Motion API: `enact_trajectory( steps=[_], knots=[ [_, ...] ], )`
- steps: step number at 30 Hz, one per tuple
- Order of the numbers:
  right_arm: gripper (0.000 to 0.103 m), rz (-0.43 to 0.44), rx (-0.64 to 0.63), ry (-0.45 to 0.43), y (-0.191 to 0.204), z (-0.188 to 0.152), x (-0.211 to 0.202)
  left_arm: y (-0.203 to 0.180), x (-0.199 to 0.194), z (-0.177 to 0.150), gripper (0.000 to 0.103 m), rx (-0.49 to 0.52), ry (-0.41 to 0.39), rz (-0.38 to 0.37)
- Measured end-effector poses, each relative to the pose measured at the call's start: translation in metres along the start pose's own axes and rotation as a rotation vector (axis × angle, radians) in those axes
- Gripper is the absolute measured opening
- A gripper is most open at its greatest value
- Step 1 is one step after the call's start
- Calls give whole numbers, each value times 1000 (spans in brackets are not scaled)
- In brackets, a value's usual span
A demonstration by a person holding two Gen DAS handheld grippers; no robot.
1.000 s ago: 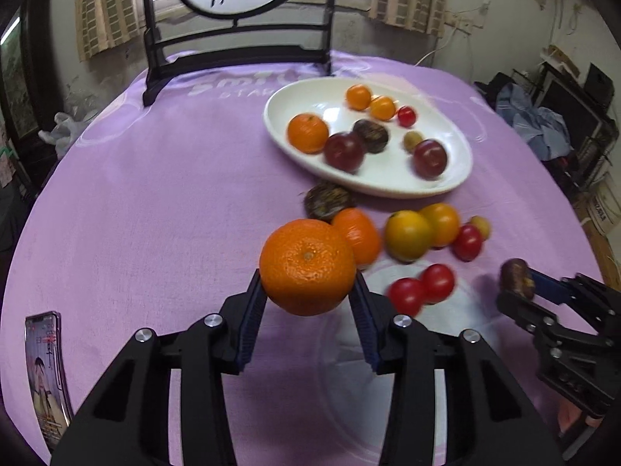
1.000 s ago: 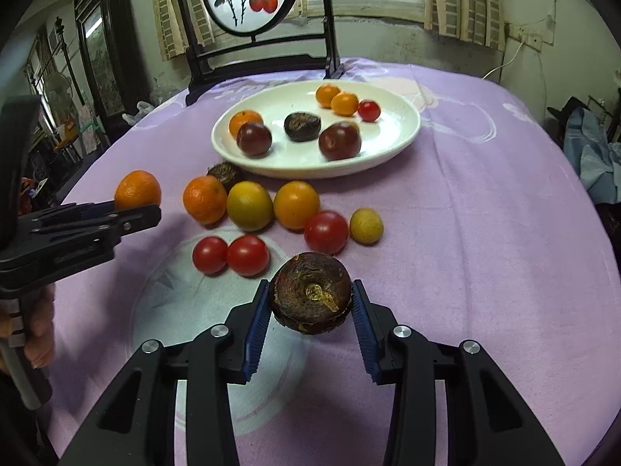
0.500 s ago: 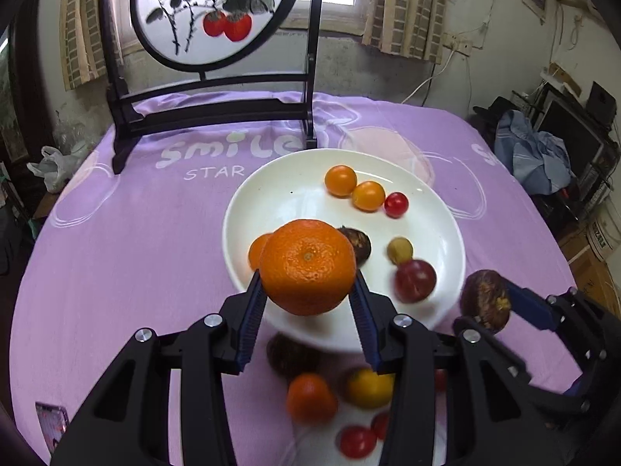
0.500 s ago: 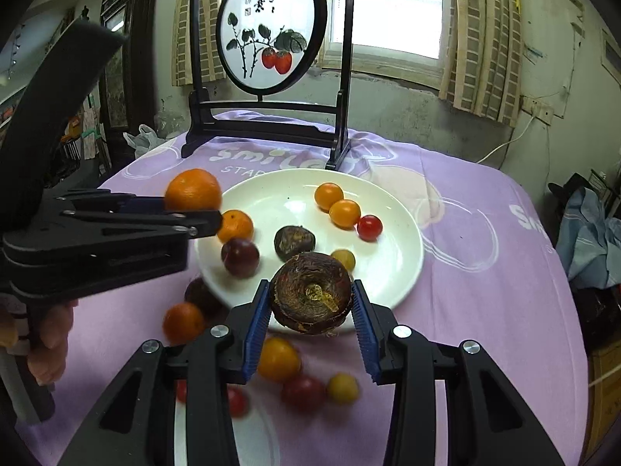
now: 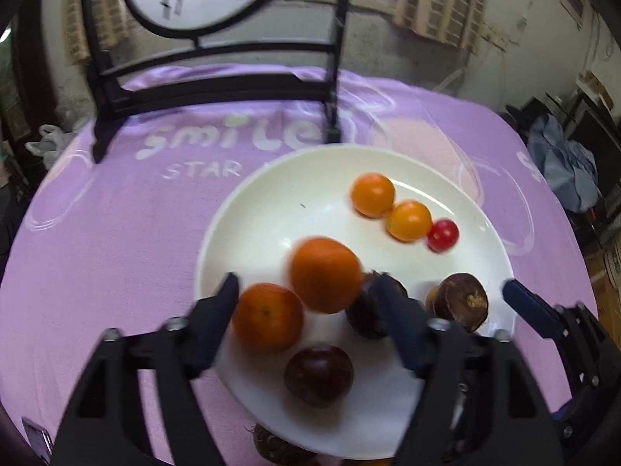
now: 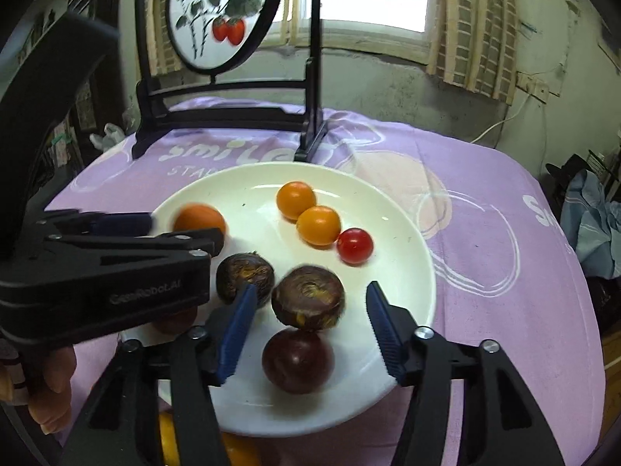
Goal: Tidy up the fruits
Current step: 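Carry an orange to the plate with left tool while right tool carries brown passion fruit, then withdraw both open tools from the plate back to the fruit cluster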
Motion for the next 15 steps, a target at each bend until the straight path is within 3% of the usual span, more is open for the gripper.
enact_trajectory(
  steps=[2, 6, 8, 15],
  knots=[
    [60, 7, 17, 1, -3, 0, -7, 2, -14, 5, 76, -3, -50, 8],
    [60, 15, 31, -20, -7, 0, -32, 1, -47, 1, 90, 31, -85, 11],
    [62, 25, 47, -22, -10, -4, -44, 1, -63, -4, 91, 31, -101, 1],
    [64, 52, 51, 18, -13, -38, -90, 7, -113, -52, 95, 61, -107, -24]
  ],
)
Point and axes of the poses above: each gripper's, at about its wrist camera, not at the fingertips, and x roughly the way its jaws point, y to its left, z to its top, the point moved 10 cm from there along x, roughly the way its jaws point, and after that the axes turned 12 degrees about -y, right-handed, at the moved point
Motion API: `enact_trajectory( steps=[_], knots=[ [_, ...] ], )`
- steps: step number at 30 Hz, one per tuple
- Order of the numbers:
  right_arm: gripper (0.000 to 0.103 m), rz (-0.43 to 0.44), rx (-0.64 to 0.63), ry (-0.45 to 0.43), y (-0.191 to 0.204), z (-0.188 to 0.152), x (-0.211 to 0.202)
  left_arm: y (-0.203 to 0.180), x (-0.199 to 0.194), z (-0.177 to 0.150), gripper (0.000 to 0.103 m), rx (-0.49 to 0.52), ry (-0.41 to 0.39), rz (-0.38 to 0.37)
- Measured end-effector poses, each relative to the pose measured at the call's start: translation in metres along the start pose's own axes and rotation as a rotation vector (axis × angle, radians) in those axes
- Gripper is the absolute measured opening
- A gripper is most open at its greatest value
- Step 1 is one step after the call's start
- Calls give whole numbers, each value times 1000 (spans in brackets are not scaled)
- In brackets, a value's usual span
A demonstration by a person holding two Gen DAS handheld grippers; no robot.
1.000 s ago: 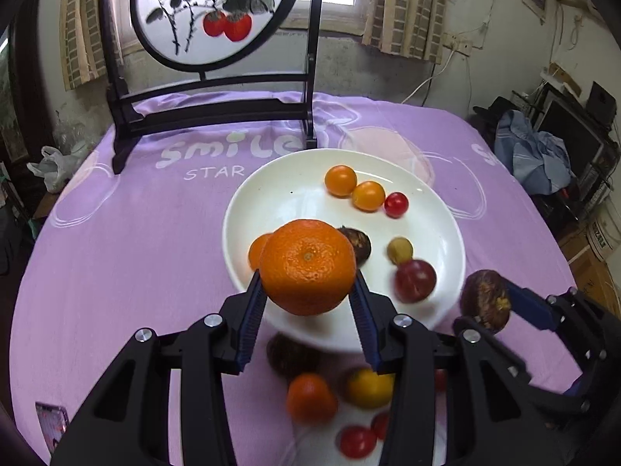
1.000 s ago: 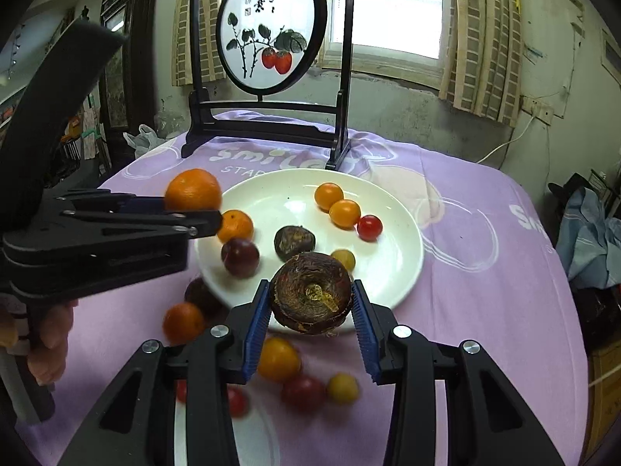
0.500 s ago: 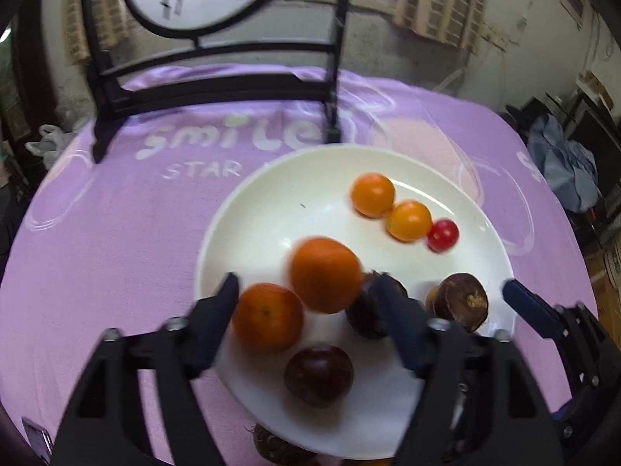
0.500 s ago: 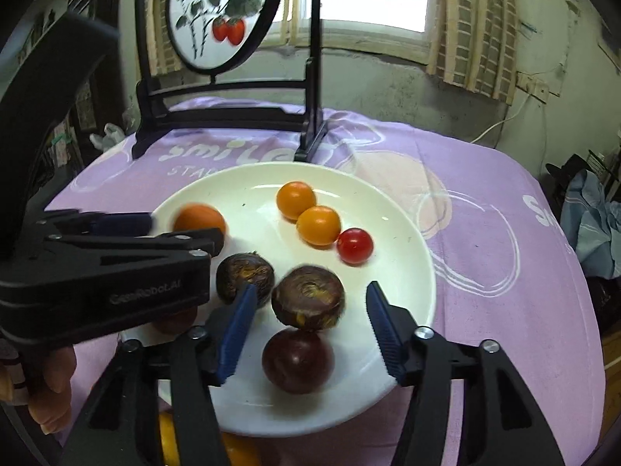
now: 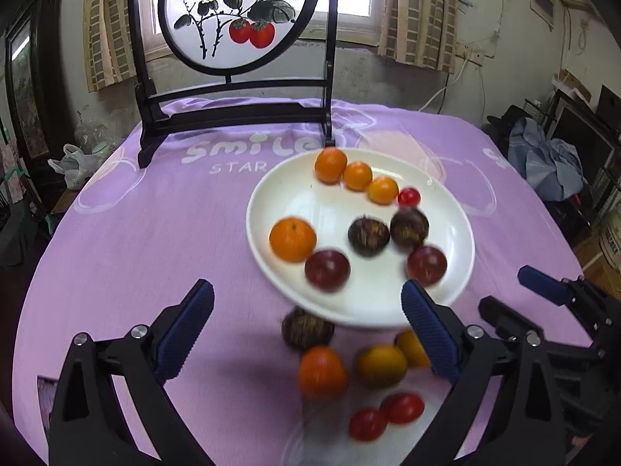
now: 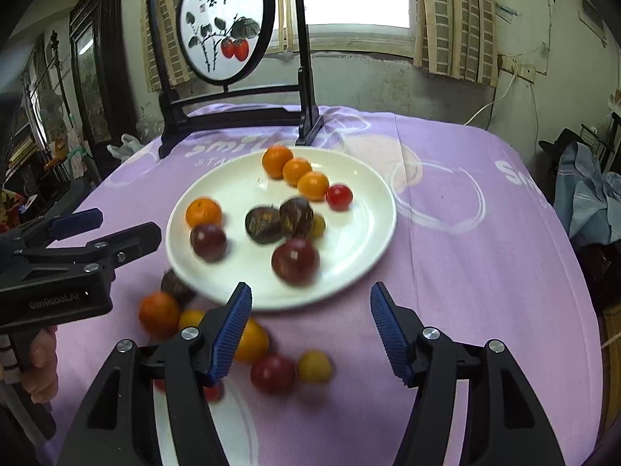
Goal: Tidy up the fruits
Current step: 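Withdraw both open tools from the plate back to the fruit cluster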
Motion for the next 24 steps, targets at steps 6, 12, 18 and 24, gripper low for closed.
enact_trajectory(
  steps=[6, 12, 18, 24],
  knots=[
    [65, 34, -73, 64, 23, -46, -28, 14, -22, -46, 95, -43, 53, -10],
    [64, 60, -191, 118, 61, -84, -34, 31, -25, -76, 95, -73, 83, 2],
    [64, 66, -183, 155, 77, -96, -24, 44, -19, -85, 95, -108, 74, -6],
    [64, 50, -176, 185, 78, -98, -6, 45, -17, -86, 95, -89, 81, -12]
  ],
)
Point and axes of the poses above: each gripper's, at about its wrist camera, not at the fingertips, and x roughly the way its jaws point, y to its left, z to its top, the point moved 10 cm from there along x, roughly the way its jaws point, and after that the axes turned 12 degrees about -y, right-handed, at the moved point
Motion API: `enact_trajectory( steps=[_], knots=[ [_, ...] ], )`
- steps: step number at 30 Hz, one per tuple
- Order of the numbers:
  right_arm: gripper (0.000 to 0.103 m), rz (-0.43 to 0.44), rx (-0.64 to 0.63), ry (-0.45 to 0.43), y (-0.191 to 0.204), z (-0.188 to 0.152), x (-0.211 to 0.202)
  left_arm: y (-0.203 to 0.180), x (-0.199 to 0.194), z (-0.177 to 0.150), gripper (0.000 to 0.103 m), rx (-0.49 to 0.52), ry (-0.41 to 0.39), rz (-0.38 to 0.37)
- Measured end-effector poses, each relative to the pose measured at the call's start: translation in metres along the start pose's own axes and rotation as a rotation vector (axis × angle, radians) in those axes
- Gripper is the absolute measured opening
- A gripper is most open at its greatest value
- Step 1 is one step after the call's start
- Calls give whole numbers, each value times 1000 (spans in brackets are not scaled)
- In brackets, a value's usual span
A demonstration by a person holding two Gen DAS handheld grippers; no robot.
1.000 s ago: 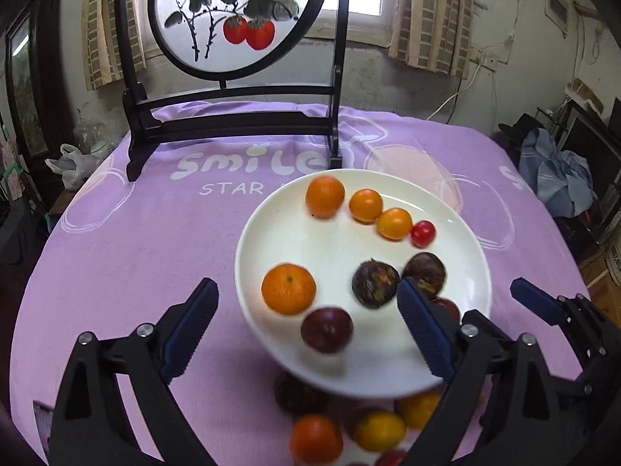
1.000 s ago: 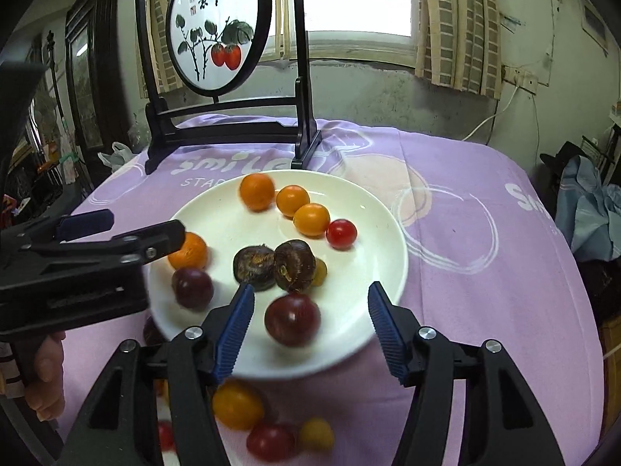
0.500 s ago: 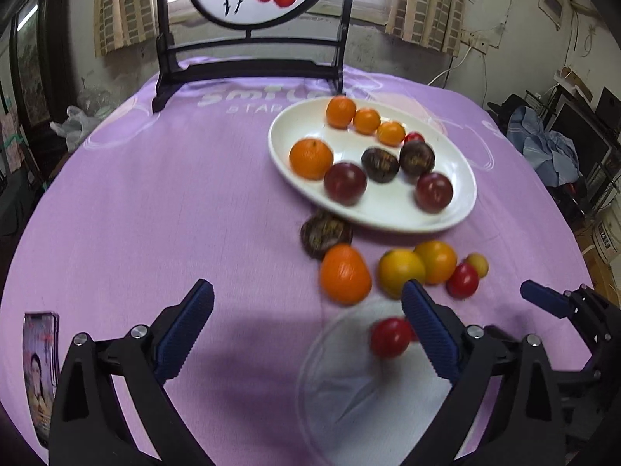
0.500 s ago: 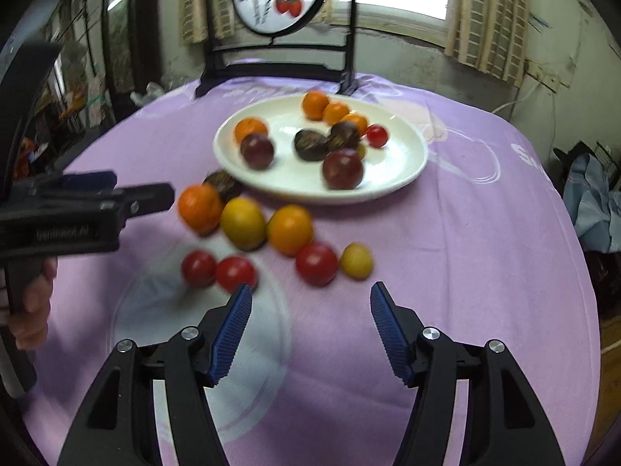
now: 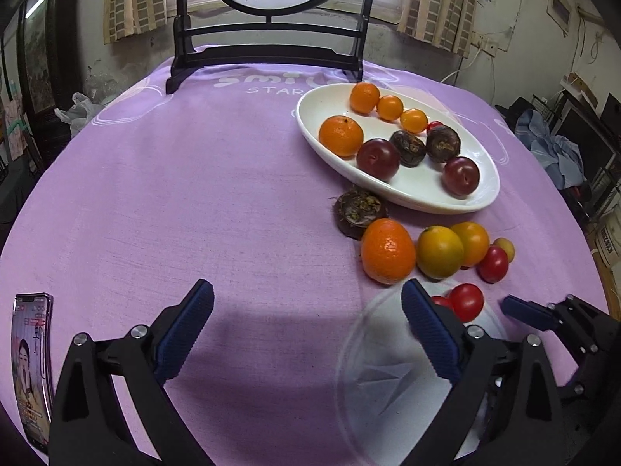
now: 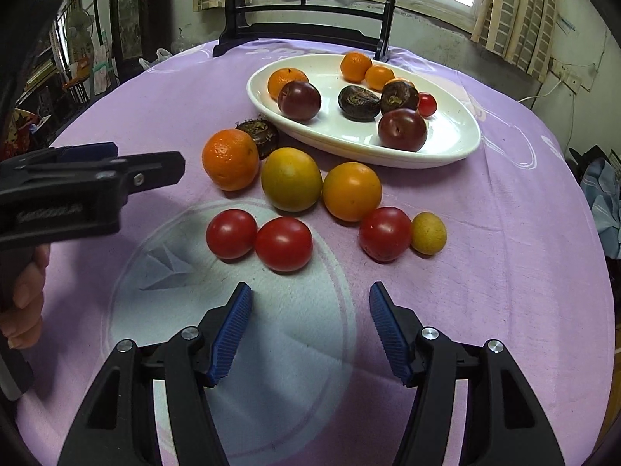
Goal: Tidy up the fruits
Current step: 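Withdraw both open tools from the plate back to the fruit cluster, then carry a red tomato to the plate with right tool while left tool carries another tomato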
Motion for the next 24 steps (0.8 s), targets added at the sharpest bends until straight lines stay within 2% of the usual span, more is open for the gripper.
enact_trajectory(
  steps=[11, 14, 17, 24],
  knots=[
    [40, 15, 33, -24, 7, 22, 21, -4, 0, -3, 95, -10, 24, -36],
    [29, 21, 42, -38, 5, 22, 18, -8, 1, -6, 95, -5, 35, -51],
    [29, 28, 65, -32, 2, 21, 13, -12, 1, -7, 95, 12, 32, -52],
    [29, -21, 138, -46, -32, 9, -10, -22, 2, -14, 95, 43, 42, -66]
  ],
)
Point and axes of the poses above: each gripper's, at about its wrist camera, not at the fingertips, and x roughly the way its jaws point, y to its left, z to its top, the point moved 10 cm from there along x, roughly the way its jaws point, and after that the axes turned 12 degrees about -y, right-handed, at the moved point
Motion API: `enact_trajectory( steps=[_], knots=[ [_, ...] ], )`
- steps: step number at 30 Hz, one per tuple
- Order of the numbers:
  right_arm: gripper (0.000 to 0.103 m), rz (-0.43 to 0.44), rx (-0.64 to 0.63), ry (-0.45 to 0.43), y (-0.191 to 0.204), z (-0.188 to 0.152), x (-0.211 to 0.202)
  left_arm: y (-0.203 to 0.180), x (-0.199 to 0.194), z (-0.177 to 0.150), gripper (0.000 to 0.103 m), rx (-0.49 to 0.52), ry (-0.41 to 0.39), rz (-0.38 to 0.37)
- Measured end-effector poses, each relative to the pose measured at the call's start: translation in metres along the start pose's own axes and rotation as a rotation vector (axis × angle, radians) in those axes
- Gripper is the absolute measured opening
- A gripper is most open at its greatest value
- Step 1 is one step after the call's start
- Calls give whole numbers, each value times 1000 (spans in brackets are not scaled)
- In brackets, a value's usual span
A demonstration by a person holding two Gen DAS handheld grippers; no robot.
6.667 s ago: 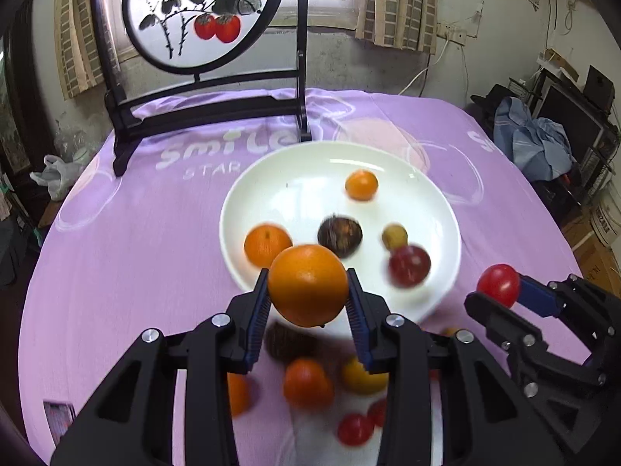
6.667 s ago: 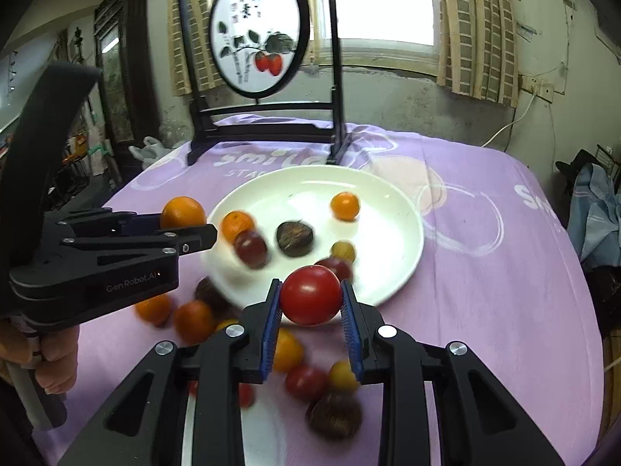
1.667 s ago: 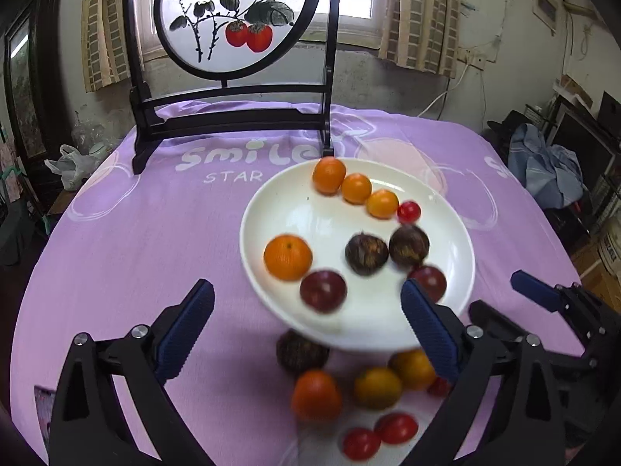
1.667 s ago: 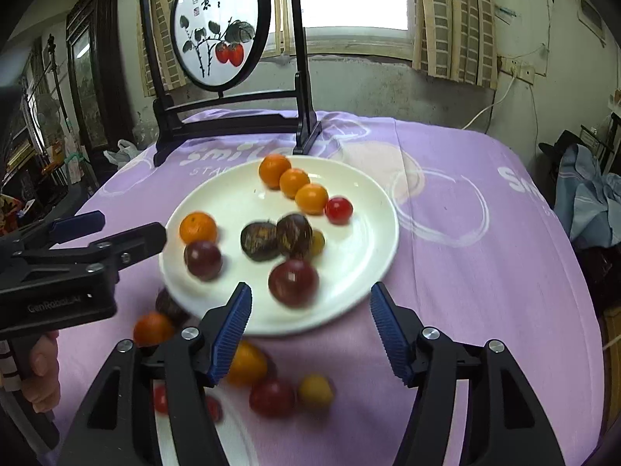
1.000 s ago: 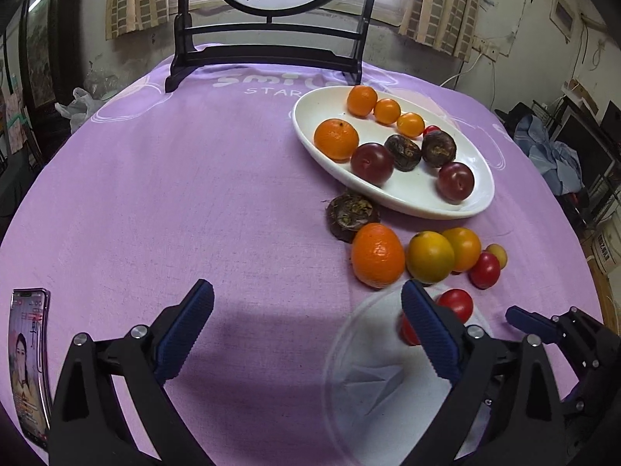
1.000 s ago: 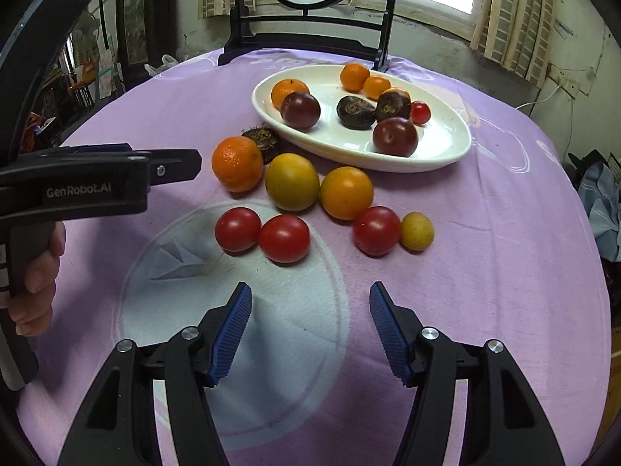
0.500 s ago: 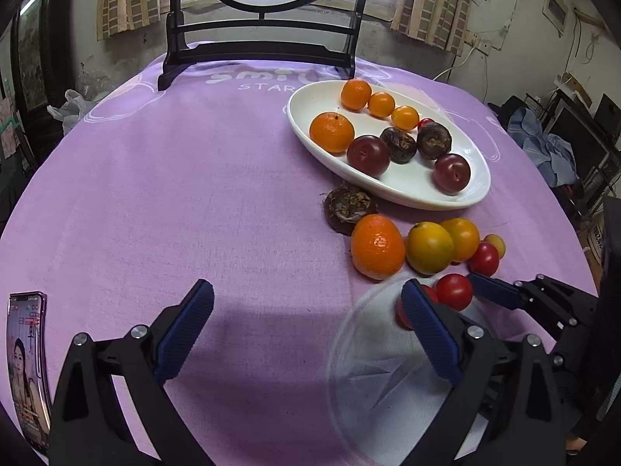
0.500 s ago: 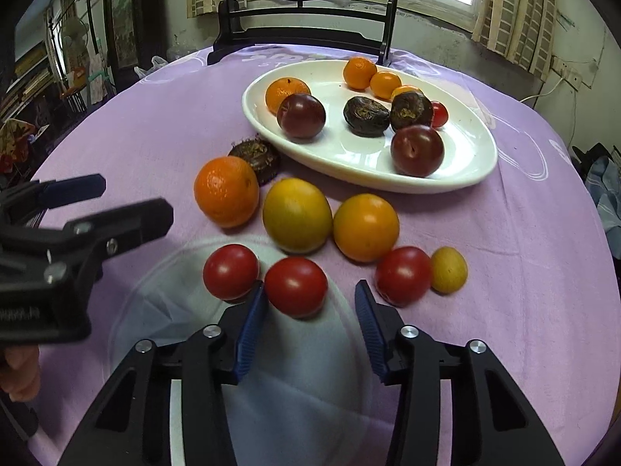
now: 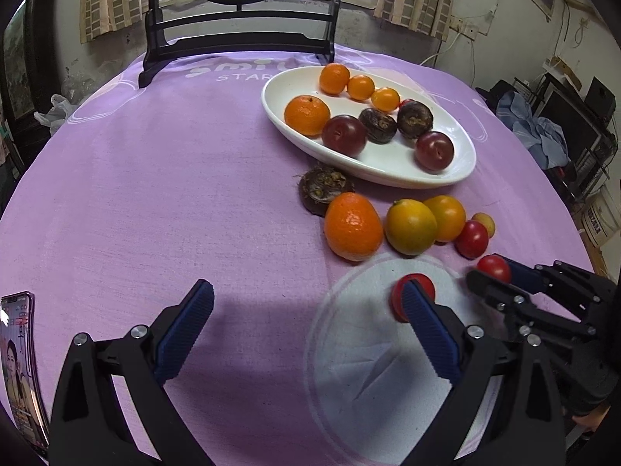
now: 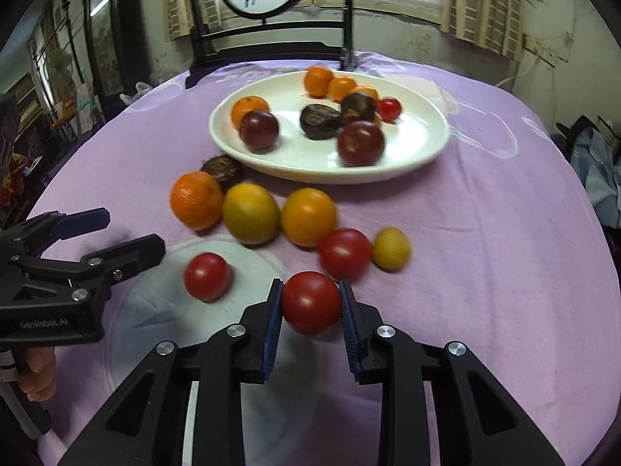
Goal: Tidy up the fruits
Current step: 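Carry a red tomato to the plate with right tool while left tool carries another tomato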
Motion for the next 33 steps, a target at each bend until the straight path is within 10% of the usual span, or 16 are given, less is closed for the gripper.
enact_trajectory(
  steps=[14, 22, 27, 33],
  knots=[
    [29, -17, 28, 49, -22, -17, -3, -48, 7, -23, 92, 84, 51, -105],
    [29, -15, 56, 50, -30, -14, -8, -59, 29, -19, 74, 189, 34, -24],
    [29, -14, 65, 43, -33, -13, -10, -76, 24, -18, 26, 231, 18, -86],
    [29, -14, 64, 37, -32, -13, -11, -90, 11, -26, 26, 330, 1, -99]
  ],
)
Point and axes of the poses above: each gripper's, at about its wrist camera, not at the fingertips, and x roughly the way its jaws point, y to its left, z to its top, the point moved 10 cm from there along x, roughly the way its jaws point, and after that the axes turned 12 degrees about -y, right-handed, at the moved point
